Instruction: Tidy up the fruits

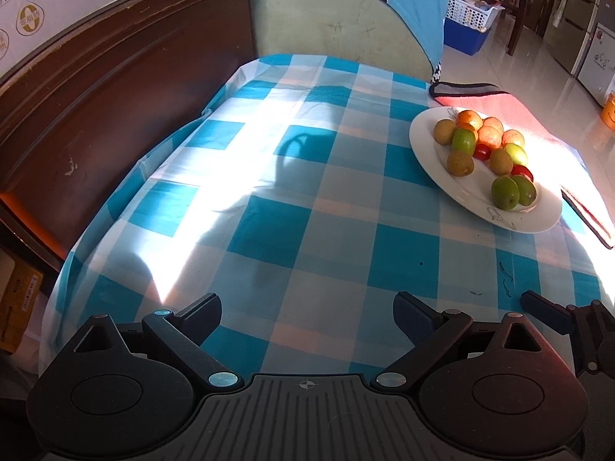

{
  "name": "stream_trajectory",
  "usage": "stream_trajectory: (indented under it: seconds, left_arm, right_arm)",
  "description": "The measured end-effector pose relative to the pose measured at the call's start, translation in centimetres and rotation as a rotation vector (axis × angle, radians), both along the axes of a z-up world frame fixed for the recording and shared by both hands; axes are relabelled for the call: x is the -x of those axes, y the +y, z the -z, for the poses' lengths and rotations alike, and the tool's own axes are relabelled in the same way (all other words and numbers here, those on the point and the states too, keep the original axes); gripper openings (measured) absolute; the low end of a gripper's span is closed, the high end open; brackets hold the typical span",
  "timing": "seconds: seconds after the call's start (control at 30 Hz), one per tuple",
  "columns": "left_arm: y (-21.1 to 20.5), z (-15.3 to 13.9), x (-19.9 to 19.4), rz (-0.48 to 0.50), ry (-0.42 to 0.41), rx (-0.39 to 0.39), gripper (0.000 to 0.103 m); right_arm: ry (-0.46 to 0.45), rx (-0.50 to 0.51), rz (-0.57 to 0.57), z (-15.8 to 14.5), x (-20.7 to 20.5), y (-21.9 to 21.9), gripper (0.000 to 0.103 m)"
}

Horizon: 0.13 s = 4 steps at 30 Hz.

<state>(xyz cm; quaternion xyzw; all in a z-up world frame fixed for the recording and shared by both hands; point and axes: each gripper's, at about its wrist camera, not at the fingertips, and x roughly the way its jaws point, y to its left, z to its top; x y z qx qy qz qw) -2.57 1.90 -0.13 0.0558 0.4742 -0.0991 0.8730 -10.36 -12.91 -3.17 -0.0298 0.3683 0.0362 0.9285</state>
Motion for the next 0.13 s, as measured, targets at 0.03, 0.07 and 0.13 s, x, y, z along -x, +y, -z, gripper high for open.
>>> stream_trajectory:
  seconds: [0.03, 0.07, 0.13]
  left_arm:
    - [0.11, -0.01, -0.01, -0.002, -0.003, 0.0, 0.097]
    - [0.22, 0.04, -0.07, -0.007, -0.002, -0.002, 0.097]
    - [0.39, 0.12, -0.24, -0.018, 0.002, -0.001, 0.097]
  right_arm:
    - [-0.007, 0.004, -0.024, 0.14, -0.14, 0.3, 0.098]
    - [-0.016, 0.007, -0.042, 0.26, -0.25, 0.51, 0.099]
    - [-0.037, 0.008, -0.073, 0.56, -0.62, 0.86, 0.101]
